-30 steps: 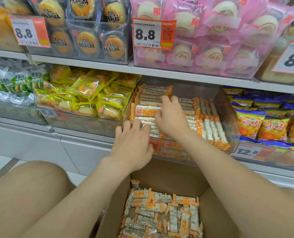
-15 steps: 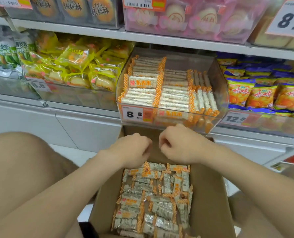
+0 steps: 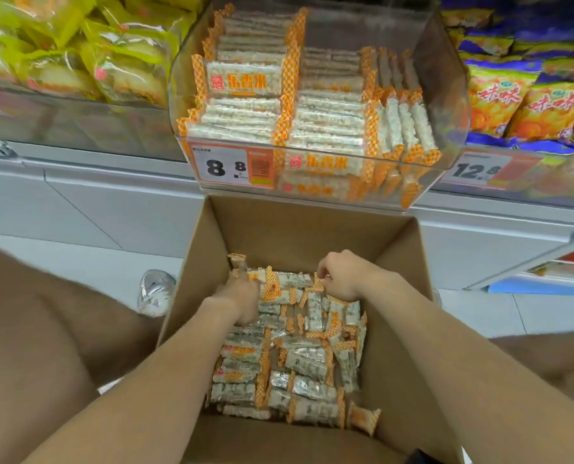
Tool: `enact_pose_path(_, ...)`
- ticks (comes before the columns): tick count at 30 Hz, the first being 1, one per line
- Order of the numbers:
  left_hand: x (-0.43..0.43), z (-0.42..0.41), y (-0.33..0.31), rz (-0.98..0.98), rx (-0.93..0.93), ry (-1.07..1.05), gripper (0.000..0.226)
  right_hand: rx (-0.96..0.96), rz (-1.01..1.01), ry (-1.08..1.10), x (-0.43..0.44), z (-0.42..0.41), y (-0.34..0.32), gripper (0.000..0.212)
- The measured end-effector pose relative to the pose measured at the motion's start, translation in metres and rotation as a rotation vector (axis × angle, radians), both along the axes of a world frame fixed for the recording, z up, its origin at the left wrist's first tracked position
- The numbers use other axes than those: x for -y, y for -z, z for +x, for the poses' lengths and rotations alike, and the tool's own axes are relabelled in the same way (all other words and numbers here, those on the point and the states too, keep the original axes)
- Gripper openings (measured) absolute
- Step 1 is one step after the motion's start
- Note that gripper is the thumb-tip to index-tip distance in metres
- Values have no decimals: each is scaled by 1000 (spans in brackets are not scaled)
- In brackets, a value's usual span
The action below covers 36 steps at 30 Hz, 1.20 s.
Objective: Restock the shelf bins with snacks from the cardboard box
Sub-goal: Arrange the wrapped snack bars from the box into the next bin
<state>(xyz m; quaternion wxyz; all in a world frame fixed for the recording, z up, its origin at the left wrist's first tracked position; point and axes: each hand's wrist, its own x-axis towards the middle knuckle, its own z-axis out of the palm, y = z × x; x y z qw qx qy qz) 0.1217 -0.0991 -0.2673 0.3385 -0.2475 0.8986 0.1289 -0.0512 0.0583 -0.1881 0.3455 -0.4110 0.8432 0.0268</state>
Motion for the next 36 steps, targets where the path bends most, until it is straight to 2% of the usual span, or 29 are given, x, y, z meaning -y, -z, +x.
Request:
enact_pose_path(2,-1,-2,17,25,-31,-98,64,-10,-11,100,-4,-5,23,29)
enact_pose_path(5,6,-6,38,30,-173,-286,86,28,-36,237,-9,-2,60,31)
enact_pose_path(9,17,-16,49,-59,-268,-346,100,84,-13,276,-8,4,100,41)
enact_pose_path(12,16,-22,53,-155,-273,-283,98,64,-53,224,2,5,115,44)
enact_pose_path(14,12,-21,56,-160,-254,-215,85,43,-94,177,10,7,122,47)
enact_pose_path(16,7,-18,63,-51,-236,-237,63,33,-124,157,17,12,130,52)
enact_pose_path(19,0,-11,72,131,-268,-348,44,90,-79,89,24,23,144,76)
enact_pose_path(21,-4,-8,76,207,-312,-383,47,118,18,21,27,31,152,96)
enact_pose_path(23,-8,-7,76,260,-336,-364,62,66,62,-54,27,40,160,103)
enact_pose_path(25,-12,-4,76,219,-311,-310,76,-80,36,-134,23,46,167,101)
enact_pose_path(27,-15,-1,79,95,-269,-221,71,-195,18,-214,17,47,172,97)
enact_pose_path(28,-15,-1,81,51,-256,-180,68,-213,18,-233,13,46,174,95)
enact_pose_path(30,-15,-1,81,82,-237,-182,64,-163,8,-201,6,41,175,92)
enact_pose_path(33,-14,-2,81,188,-196,-210,63,-62,-208,12,-4,30,167,62)
enact_pose_path(36,-17,-1,80,109,-249,-238,44,24,-561,503,-7,19,147,28)
